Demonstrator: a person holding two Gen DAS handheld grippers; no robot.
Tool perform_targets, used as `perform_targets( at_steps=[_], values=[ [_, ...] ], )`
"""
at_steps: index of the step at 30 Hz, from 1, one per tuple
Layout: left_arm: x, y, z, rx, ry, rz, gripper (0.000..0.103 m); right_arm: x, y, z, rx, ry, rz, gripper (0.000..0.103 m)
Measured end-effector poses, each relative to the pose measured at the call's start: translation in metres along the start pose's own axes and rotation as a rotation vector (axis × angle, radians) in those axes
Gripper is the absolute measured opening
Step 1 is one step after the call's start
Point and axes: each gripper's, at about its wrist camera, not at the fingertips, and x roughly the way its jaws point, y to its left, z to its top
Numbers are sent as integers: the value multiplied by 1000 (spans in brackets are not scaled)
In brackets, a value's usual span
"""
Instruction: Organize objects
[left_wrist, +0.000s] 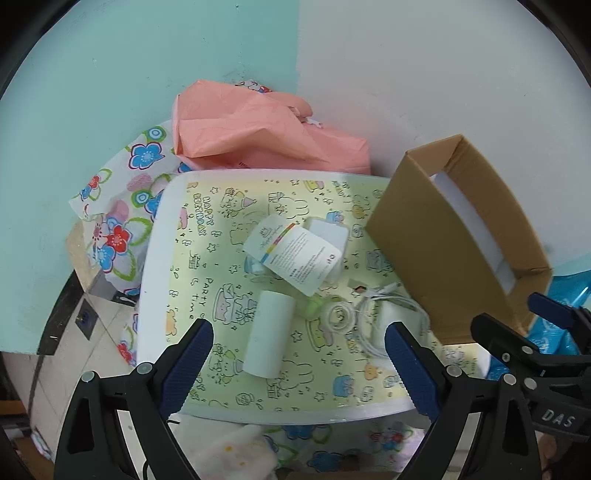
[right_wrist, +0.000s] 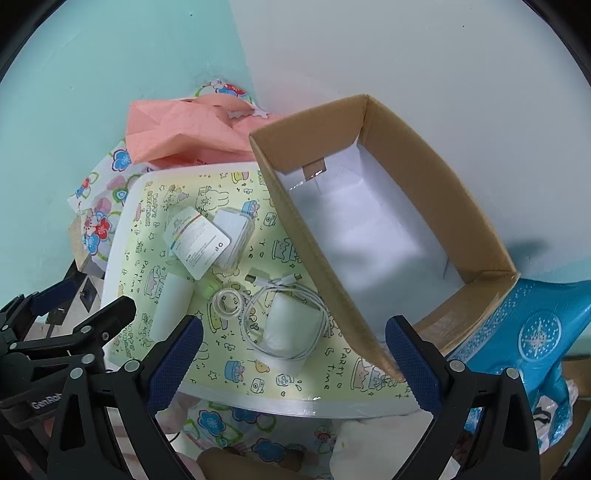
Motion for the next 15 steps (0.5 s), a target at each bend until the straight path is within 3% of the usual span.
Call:
perform_targets(
  at_steps=[15],
  values=[
    [-25, -11, -3, 16, -44, 64, 96, -14, -4, -5, 78, -2, -51, 101]
  ],
)
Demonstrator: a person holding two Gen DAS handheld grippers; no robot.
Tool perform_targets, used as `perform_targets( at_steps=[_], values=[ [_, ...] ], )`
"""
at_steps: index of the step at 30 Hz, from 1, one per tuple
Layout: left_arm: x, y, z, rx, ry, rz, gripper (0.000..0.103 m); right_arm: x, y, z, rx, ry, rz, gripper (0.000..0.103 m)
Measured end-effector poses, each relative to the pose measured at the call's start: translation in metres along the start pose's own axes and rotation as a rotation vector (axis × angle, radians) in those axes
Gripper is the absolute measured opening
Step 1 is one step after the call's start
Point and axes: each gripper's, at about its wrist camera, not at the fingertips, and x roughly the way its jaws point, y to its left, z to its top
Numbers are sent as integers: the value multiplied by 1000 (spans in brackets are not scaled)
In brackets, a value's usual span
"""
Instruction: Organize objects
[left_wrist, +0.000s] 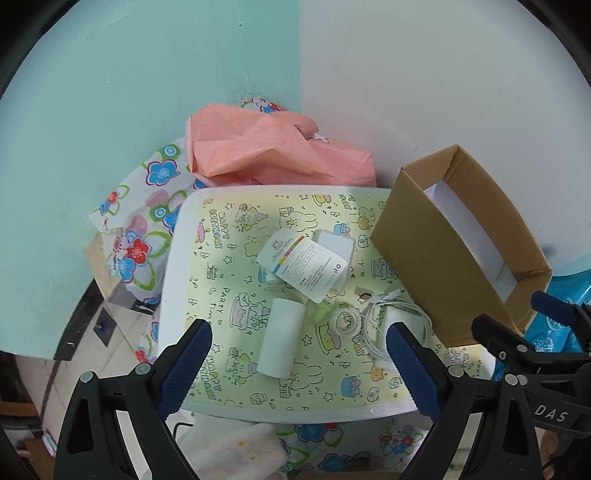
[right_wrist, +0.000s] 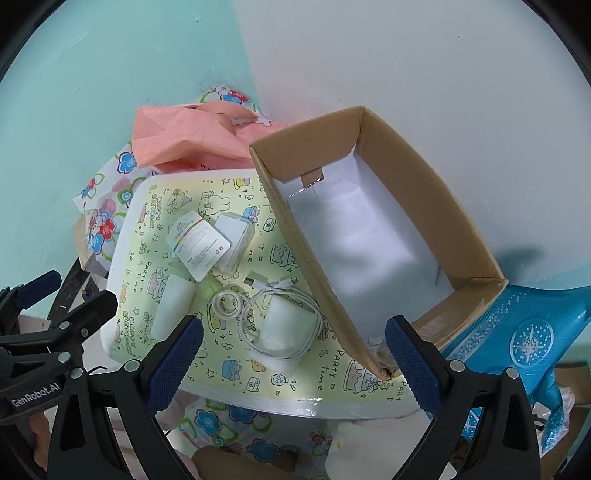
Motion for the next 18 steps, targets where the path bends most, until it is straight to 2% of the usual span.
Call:
perform_targets(
  at_steps=[18],
  values=[
    [-8, -7, 4, 17, 0, -22, 96, -11, 0, 2, 87, 14, -80, 101]
  ],
)
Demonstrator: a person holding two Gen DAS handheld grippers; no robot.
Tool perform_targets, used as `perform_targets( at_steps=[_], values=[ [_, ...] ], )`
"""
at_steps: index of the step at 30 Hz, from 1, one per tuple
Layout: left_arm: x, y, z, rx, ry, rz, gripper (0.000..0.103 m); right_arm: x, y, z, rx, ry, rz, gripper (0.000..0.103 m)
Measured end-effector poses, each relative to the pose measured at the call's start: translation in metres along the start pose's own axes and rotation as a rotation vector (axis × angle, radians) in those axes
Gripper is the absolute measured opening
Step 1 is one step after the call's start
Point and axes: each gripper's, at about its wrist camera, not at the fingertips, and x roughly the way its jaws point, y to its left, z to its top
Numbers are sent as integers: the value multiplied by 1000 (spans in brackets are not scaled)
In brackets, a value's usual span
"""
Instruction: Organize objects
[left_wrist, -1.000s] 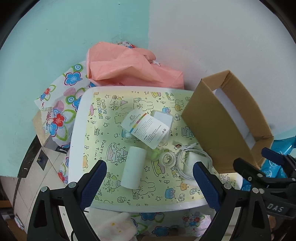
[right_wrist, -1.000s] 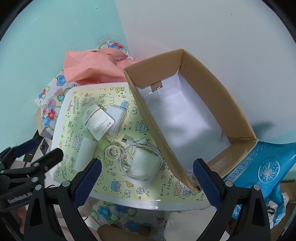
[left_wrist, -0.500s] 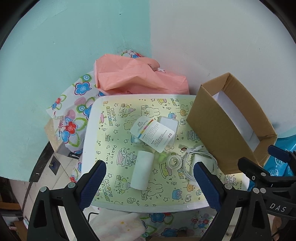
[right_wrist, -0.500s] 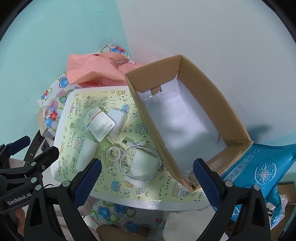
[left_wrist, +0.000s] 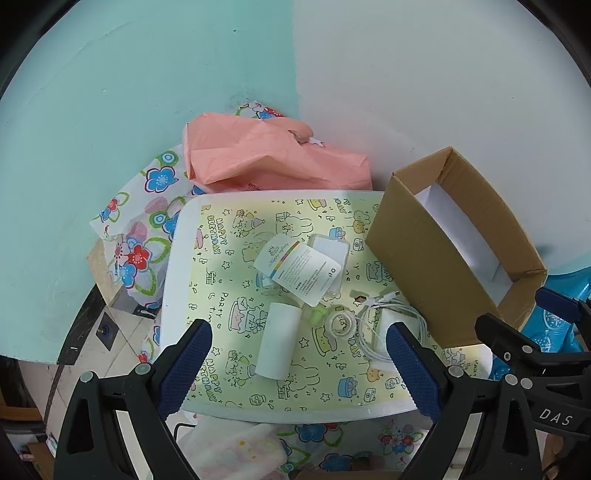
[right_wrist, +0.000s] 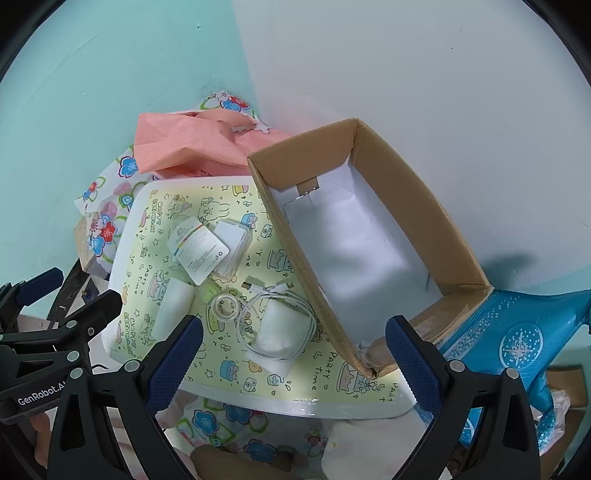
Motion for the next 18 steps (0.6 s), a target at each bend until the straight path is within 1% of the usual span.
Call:
perform_targets(
  at_steps=[5, 9, 14, 16, 18],
  values=[
    [-2, -3, 1, 9, -3, 5, 96, -1, -2, 0, 23, 4, -13, 101],
    [-5, -5, 1, 18, -9, 16, 96, -2, -3, -1, 61, 12, -42, 101],
    [-6, -5, 2, 19, -12, 1, 96, -6, -3, -2, 96, 7, -79, 101],
    [-7, -6, 3, 22, -12, 1, 96, -6, -3, -2, 131, 14, -98, 101],
    [-7, -5, 3, 22, -12, 0, 96, -5, -2, -2, 138, 17, -99, 101]
  ],
)
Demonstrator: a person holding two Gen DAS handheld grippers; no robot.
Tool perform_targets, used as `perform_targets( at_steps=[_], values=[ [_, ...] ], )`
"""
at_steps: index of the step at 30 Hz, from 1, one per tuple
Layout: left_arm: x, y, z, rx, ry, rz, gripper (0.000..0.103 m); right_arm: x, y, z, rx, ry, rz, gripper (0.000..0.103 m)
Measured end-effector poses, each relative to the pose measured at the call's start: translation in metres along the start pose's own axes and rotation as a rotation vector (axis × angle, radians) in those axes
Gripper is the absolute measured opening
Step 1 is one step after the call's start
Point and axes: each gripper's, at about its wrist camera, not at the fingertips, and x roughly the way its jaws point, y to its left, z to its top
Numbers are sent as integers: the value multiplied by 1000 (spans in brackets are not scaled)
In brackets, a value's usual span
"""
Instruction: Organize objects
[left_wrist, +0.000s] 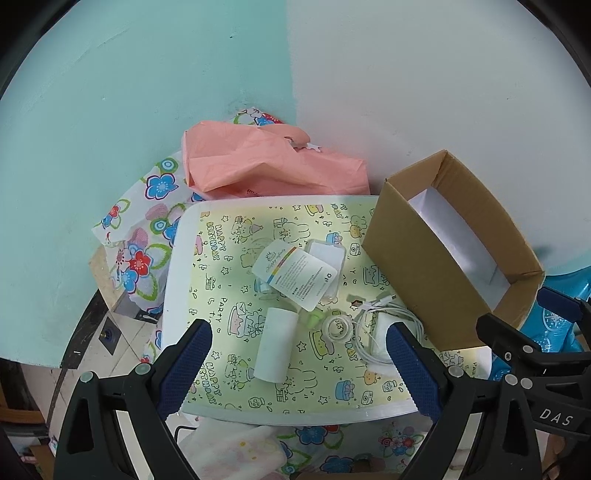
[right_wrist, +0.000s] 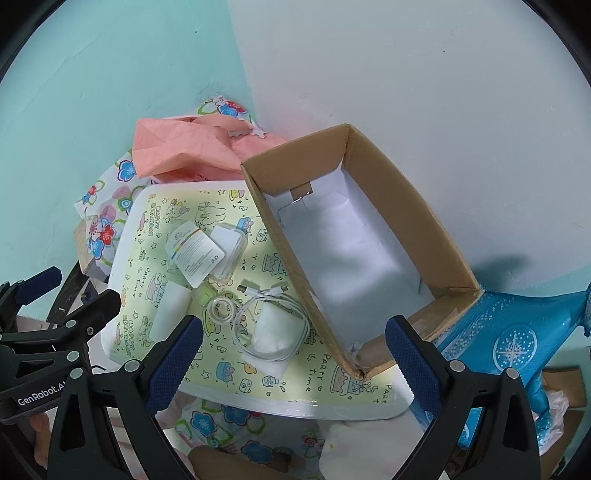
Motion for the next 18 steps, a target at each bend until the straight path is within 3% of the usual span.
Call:
perform_targets(
  at_steps=[13, 14, 18],
  values=[
    [9, 5, -2, 9, 20, -20, 96, 9, 0, -2, 27, 31, -10, 101],
    [10, 4, -2, 9, 21, -21, 96, 10, -2, -5, 218, 55, -127, 101],
    [10, 4, -3, 12, 19, -23, 96, 10, -3, -7, 265, 57, -141, 101]
  ],
)
